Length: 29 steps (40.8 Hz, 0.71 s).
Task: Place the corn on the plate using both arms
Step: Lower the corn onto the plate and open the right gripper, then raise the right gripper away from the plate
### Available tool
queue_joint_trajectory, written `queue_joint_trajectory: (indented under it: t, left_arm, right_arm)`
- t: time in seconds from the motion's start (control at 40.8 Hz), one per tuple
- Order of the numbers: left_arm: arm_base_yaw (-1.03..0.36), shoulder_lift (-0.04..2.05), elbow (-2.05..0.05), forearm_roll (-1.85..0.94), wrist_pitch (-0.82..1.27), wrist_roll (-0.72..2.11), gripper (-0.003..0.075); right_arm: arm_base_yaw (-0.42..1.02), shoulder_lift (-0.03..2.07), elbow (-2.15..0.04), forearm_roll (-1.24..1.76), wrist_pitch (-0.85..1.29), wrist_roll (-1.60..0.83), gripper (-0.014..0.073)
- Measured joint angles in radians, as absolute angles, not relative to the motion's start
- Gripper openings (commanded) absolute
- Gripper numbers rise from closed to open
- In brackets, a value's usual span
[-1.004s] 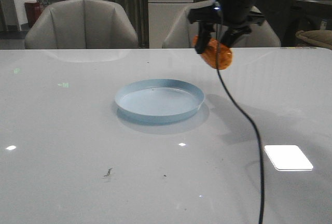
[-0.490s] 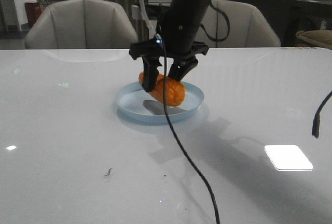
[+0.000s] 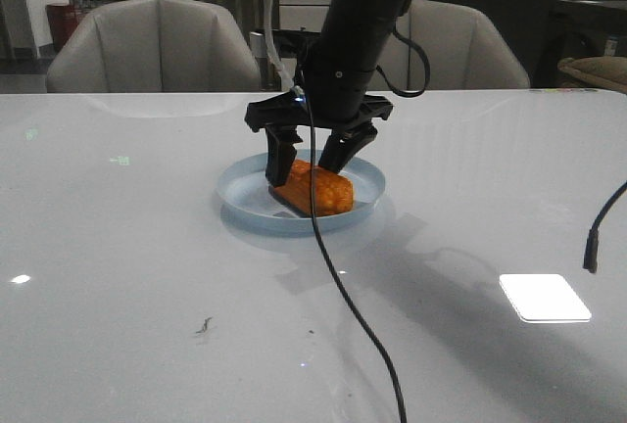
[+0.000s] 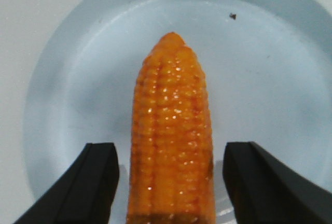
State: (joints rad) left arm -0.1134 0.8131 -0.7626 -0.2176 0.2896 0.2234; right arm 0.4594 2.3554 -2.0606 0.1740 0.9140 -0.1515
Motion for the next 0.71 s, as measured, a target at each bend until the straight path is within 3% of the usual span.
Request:
queue_joint_trajectory:
  t: [0.392,0.71]
  left_arm:
    - [-0.113,0.813,-0.763,-0.215,0.290,0.223,0.0355]
    - [-0.113,0.813,-0.761,-0.126,0.287,0.223,0.0355]
  right_arm:
    - [0.428,2.318,-2.297,0.174,1.073,-0.134,0.0546]
    - [0.294,2.044,-2.386,0.148,1.175,-0.127,0.0545]
